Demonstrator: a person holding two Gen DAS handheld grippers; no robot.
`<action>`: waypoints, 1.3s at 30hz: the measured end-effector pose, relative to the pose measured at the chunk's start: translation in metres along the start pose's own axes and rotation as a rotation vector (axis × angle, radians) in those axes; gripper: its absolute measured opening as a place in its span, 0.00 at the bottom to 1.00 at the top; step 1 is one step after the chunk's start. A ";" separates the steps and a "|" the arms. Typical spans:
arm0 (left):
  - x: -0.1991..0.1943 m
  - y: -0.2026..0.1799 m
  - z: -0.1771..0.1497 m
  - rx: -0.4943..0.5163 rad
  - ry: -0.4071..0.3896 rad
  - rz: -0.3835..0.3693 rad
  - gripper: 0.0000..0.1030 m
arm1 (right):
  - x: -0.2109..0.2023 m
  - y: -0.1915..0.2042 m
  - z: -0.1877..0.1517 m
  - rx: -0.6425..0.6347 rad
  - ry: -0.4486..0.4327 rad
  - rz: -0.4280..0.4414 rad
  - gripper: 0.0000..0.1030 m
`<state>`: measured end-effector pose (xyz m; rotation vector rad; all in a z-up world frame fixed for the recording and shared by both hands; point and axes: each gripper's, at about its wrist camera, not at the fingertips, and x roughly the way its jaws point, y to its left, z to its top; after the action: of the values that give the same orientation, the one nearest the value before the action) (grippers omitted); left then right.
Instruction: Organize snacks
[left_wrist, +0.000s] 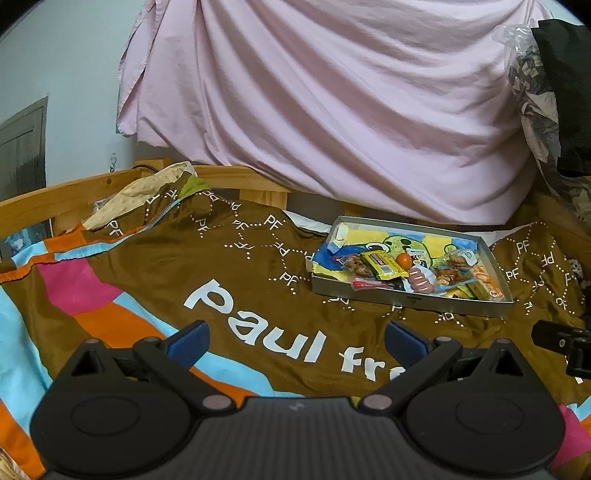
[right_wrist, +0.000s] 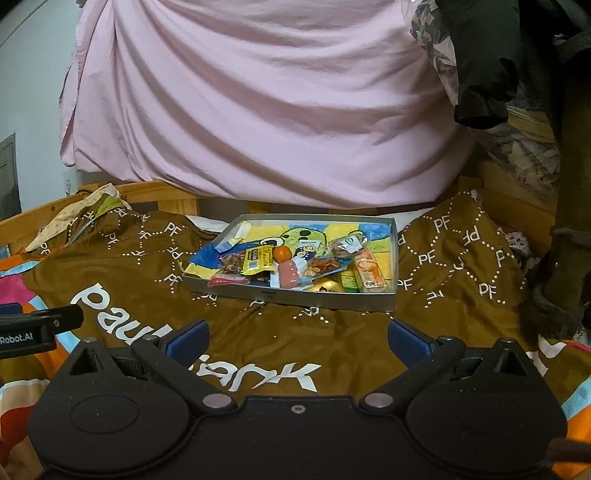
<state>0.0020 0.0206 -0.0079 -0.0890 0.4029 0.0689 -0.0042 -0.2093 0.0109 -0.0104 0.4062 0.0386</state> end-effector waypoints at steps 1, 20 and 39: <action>0.000 0.000 -0.001 0.001 0.000 -0.001 1.00 | 0.000 0.000 0.000 0.002 0.002 -0.004 0.99; 0.001 0.000 -0.002 0.006 0.007 0.007 1.00 | 0.002 -0.003 -0.001 0.018 0.014 -0.028 0.99; 0.002 -0.002 -0.004 0.013 0.011 -0.012 1.00 | 0.003 -0.003 -0.003 0.019 0.022 -0.029 0.99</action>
<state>0.0021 0.0182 -0.0121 -0.0787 0.4137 0.0543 -0.0020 -0.2124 0.0071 0.0025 0.4280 0.0062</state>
